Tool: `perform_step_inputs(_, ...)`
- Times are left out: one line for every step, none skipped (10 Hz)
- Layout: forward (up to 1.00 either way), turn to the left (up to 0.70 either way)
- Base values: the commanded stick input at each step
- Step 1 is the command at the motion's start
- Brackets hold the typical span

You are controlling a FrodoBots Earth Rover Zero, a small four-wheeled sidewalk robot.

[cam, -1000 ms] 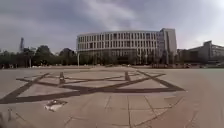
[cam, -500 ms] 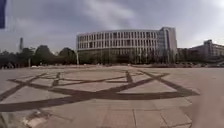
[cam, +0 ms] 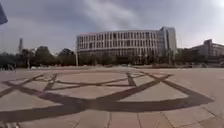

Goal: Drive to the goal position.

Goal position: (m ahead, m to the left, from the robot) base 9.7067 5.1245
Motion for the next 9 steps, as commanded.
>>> perform_step_inputs(1.00,0.00)
perform_step_inputs(1.00,0.00)
perform_step_inputs(1.00,0.00)
perform_step_inputs(1.00,0.00)
perform_step_inputs(1.00,0.00)
perform_step_inputs(1.00,0.00)
perform_step_inputs(1.00,0.00)
perform_step_inputs(1.00,0.00)
perform_step_inputs(1.00,0.00)
